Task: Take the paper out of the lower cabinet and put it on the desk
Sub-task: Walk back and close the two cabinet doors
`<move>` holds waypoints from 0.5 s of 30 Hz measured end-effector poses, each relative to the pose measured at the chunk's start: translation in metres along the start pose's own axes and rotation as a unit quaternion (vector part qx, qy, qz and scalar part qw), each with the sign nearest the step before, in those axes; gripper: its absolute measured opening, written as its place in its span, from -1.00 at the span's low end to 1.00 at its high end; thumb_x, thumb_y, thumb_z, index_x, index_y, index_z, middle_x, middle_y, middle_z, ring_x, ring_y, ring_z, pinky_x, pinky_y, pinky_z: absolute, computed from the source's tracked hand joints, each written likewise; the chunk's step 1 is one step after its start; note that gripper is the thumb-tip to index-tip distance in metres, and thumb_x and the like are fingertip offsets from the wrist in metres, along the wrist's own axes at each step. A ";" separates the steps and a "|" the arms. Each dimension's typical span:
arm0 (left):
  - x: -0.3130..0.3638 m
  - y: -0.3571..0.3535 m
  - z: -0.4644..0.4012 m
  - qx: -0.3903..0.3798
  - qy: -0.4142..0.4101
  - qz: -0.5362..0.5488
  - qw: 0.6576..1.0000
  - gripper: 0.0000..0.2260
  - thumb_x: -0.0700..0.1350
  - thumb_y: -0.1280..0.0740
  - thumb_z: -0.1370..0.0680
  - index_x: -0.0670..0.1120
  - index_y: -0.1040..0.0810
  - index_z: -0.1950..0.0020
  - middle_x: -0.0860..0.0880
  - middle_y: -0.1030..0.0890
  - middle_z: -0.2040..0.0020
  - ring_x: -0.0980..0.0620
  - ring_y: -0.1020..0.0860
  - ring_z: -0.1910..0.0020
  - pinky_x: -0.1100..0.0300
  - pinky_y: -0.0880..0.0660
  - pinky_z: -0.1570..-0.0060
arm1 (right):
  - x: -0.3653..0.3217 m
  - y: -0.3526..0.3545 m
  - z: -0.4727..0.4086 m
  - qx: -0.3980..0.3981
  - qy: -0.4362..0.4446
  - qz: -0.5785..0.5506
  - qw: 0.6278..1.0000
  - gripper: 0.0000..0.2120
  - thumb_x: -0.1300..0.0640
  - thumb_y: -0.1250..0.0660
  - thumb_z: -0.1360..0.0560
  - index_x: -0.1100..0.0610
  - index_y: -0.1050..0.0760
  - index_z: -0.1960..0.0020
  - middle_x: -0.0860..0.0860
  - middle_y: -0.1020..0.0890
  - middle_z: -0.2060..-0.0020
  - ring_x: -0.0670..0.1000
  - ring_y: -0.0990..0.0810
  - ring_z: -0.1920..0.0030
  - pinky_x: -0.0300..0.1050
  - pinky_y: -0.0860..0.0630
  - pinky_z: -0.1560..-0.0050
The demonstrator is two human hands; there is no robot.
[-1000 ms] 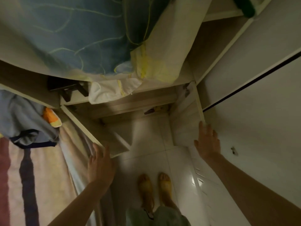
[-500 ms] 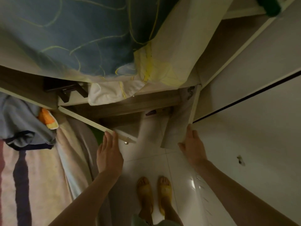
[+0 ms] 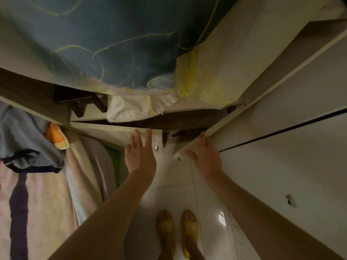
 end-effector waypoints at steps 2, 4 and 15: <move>0.001 0.002 -0.006 0.000 0.002 -0.005 1.000 -0.33 -0.21 -0.14 -0.54 0.07 0.22 -0.48 -0.17 0.08 -0.55 -0.13 0.04 -0.52 0.01 -0.15 -0.44 | -0.005 0.002 -0.010 -0.006 0.021 0.043 0.999 -0.34 0.11 -0.26 -0.55 0.22 0.02 -0.50 0.18 -0.27 -0.41 0.18 -0.44 -0.26 0.01 -0.46 -0.18; 0.003 0.006 -0.011 -0.002 0.004 -0.011 1.000 -0.33 -0.21 -0.15 -0.54 0.08 0.22 -0.48 -0.15 0.08 -0.55 -0.13 0.02 -0.52 0.00 -0.17 -0.42 | -0.009 0.005 -0.020 -0.012 0.037 0.089 0.995 -0.33 0.27 -0.23 -0.53 0.19 0.07 -0.50 0.16 -0.21 -0.44 0.18 -0.44 -0.24 0.00 -0.48 -0.15; -0.013 0.010 -0.033 0.022 -0.039 -0.048 0.998 -0.26 -0.26 -0.17 -0.51 0.11 0.24 -0.47 -0.02 0.14 -0.55 -0.10 0.01 -0.52 -0.01 -0.17 -0.43 | -0.021 0.014 -0.074 -0.053 0.033 0.171 0.983 -0.25 0.36 -0.17 -0.52 0.04 0.20 -0.51 0.10 -0.08 -0.49 0.24 -0.26 -0.34 0.09 -0.45 -0.14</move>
Point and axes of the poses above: each hand's wrist, its own z-axis away from the middle knuckle, its own y-axis out of the back of the hand, x = y × z, the point moved 3 cm from there along -z, towards the middle knuckle
